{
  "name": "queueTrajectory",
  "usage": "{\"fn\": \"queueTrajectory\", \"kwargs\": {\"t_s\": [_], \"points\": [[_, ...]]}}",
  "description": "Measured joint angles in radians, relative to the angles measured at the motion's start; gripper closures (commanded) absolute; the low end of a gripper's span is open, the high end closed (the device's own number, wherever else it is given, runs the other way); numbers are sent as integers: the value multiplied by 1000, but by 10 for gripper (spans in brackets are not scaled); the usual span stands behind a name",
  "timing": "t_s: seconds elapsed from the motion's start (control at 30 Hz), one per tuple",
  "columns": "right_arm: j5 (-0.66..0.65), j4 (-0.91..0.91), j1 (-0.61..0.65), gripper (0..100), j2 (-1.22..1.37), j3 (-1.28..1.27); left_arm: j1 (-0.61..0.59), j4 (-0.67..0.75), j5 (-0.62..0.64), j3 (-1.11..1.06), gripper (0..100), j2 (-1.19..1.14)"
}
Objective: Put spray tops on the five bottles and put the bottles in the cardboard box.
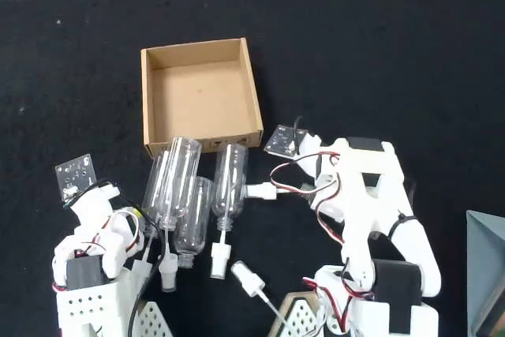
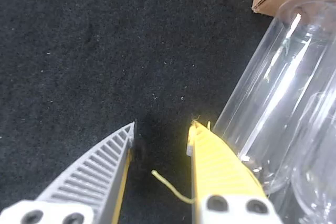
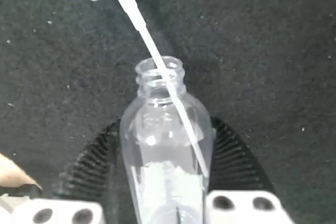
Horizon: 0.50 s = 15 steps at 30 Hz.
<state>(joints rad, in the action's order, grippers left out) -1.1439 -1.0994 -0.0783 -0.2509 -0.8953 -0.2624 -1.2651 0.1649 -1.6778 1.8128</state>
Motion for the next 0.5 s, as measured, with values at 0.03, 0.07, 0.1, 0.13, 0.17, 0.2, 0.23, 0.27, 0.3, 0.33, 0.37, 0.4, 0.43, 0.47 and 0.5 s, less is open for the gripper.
{"fn": "queueTrajectory", "kwargs": {"t_s": [0.03, 0.07, 0.1, 0.13, 0.17, 0.2, 0.23, 0.27, 0.3, 0.33, 0.37, 0.4, 0.43, 0.47, 0.5], "points": [[0, 0, 0, 885, 0, 0, 0, 0, 0, 0, 848, 0], [0, 0, 0, 885, 0, 0, 0, 0, 0, 0, 848, 0], [0, 0, 0, 885, 0, 0, 0, 0, 0, 0, 848, 0], [0, -3, 0, 885, 0, 0, 0, 0, 0, 0, 848, 0], [0, -6, 0, 885, 0, 0, 0, 0, 0, 0, 848, 0], [0, -8, 0, 885, 0, 0, 0, 0, 0, 0, 848, 0], [0, -8, 0, 885, 0, 0, 0, 0, 0, 0, 848, 0], [0, -8, 0, 885, 0, 2, 0, 0, 0, 0, 848, 0], [0, -18, 0, 885, 0, 6, 0, 0, 0, 0, 848, 0], [0, -43, 0, 885, 0, 23, 0, 0, 0, 0, 848, 0], [0, -61, 0, 885, 0, 46, 0, 0, 0, 0, 848, 0], [0, -94, 0, 885, 0, 75, 0, 0, 0, 0, 848, 0], [0, -137, 0, 885, 0, 109, 0, 0, 0, 0, 848, 0], [0, -175, 0, 885, 0, 146, 0, 0, 0, 0, 848, 0], [0, -206, 0, 885, 0, 180, 0, 0, 0, 0, 848, 0]]}}
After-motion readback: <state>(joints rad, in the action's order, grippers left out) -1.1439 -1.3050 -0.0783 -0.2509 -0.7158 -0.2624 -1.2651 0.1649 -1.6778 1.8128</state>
